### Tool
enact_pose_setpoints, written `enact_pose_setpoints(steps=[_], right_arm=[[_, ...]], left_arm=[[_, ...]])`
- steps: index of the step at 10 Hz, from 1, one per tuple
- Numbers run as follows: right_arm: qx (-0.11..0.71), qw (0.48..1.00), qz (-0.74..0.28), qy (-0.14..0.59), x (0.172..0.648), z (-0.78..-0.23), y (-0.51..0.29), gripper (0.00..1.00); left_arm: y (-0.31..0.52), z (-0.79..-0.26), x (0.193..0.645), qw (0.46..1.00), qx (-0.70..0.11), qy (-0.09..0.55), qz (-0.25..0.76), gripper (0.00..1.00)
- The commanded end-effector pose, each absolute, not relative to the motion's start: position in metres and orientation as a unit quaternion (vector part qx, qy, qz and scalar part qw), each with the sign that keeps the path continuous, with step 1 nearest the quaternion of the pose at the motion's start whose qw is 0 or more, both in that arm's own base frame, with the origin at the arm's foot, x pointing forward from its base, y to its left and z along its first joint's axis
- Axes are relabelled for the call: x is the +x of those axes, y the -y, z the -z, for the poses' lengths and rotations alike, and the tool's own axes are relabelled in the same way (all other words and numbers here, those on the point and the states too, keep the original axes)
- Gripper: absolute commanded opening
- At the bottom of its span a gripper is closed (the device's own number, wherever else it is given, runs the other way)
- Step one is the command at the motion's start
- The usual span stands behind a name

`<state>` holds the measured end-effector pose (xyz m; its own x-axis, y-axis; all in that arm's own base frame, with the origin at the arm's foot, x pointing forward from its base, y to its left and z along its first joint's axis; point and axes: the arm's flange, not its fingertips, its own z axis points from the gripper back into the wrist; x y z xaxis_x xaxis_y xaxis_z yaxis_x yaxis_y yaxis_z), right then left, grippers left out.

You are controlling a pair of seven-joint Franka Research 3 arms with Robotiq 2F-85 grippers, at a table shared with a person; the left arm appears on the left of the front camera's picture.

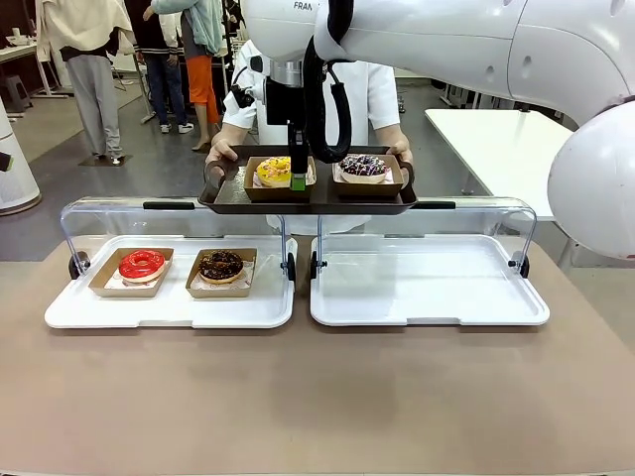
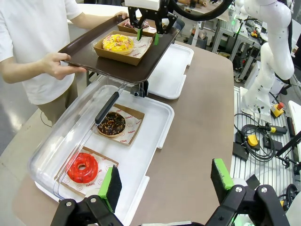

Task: Provide the desired donut to the person.
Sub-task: Place the picked Paper togo box onto the Handle tray extended by the person.

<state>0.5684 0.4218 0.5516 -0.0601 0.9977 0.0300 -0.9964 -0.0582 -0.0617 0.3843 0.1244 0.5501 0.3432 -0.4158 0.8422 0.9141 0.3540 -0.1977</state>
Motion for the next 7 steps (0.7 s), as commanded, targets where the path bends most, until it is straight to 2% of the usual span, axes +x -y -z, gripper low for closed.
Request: enact_pose_setpoints(steps=[1, 7], right_arm=[[-0.007, 0.683, -0.730, 0.038, 0.5639, -0.5491, -0.4157, 1.00], [-0.002, 0.683, -0.730, 0.037, 0.5621, -0.5516, -0.4115, 1.00]], left_arm=[[-0.1247, -0.5514, 0.3841, 0.737, -0.353, 0.363, 0.448, 1.00], [-0.1247, -0.5514, 0.3841, 0.737, -0.353, 0.363, 0.448, 1.00]])
